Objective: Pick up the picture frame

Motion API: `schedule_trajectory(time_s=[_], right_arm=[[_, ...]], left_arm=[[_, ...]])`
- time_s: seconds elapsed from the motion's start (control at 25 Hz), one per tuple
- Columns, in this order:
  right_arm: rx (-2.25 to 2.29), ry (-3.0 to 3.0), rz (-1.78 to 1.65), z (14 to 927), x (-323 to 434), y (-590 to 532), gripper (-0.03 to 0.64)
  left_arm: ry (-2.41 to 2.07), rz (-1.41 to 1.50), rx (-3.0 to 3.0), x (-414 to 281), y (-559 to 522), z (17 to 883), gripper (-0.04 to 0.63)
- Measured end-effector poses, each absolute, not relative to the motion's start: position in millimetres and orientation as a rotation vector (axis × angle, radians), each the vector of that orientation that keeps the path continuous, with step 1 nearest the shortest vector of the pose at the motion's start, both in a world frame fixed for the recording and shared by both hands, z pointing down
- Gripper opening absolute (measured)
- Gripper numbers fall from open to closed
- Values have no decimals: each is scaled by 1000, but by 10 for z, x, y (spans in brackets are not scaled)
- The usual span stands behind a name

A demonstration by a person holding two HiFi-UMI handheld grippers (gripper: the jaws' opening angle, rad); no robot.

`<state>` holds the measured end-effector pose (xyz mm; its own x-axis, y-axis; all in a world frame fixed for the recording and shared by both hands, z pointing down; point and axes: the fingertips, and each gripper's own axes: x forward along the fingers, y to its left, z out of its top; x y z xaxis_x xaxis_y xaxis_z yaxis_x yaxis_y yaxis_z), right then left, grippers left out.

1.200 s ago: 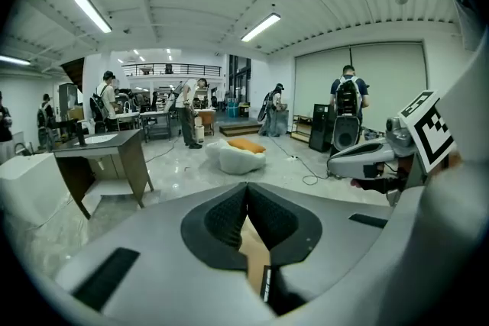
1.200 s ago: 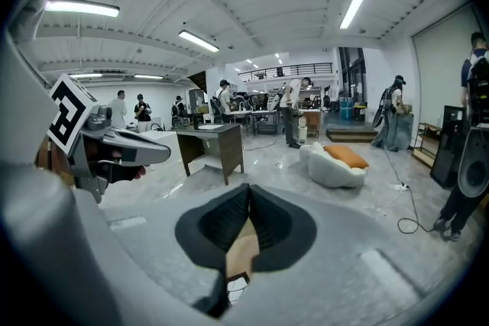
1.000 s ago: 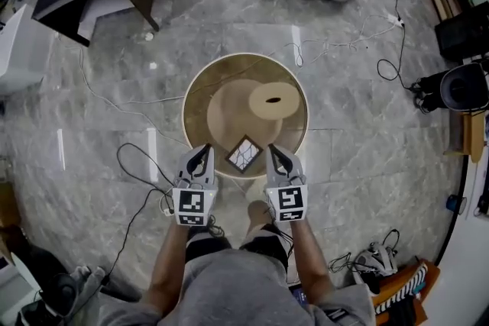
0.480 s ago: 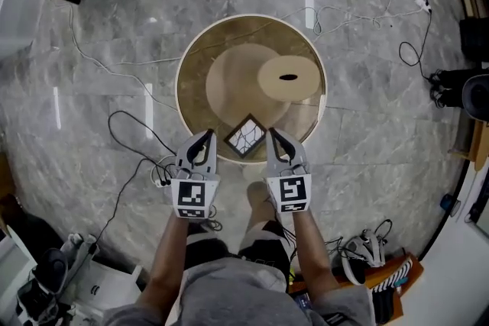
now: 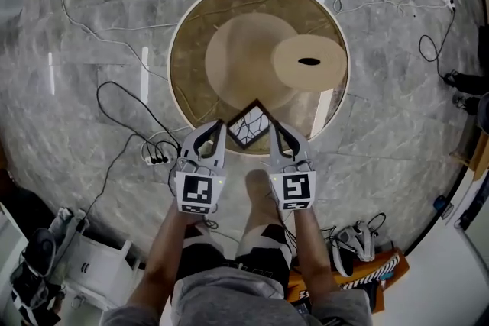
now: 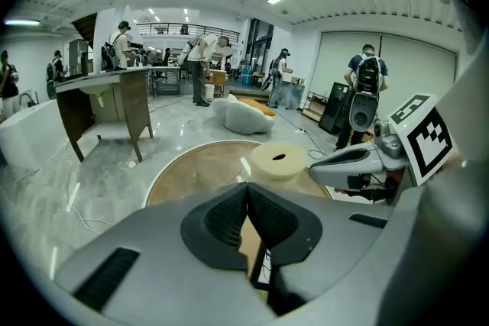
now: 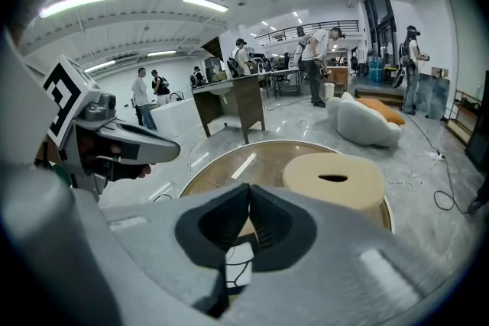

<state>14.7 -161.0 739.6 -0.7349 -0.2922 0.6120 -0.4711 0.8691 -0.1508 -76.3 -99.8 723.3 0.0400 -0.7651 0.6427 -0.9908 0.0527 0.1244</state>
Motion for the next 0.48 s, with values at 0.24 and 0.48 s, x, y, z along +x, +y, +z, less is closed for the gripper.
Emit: schedule_trajectory(time_s=[0.24, 0.48], right_arm=[[520, -2407, 426, 7954, 158, -1555, 0], [458, -2353, 408, 8355, 185, -1447, 2]], left_arm=[[-1709, 531, 1738, -649, -818, 7769, 18], [-1686, 532, 1695, -600, -652, 8078, 18]])
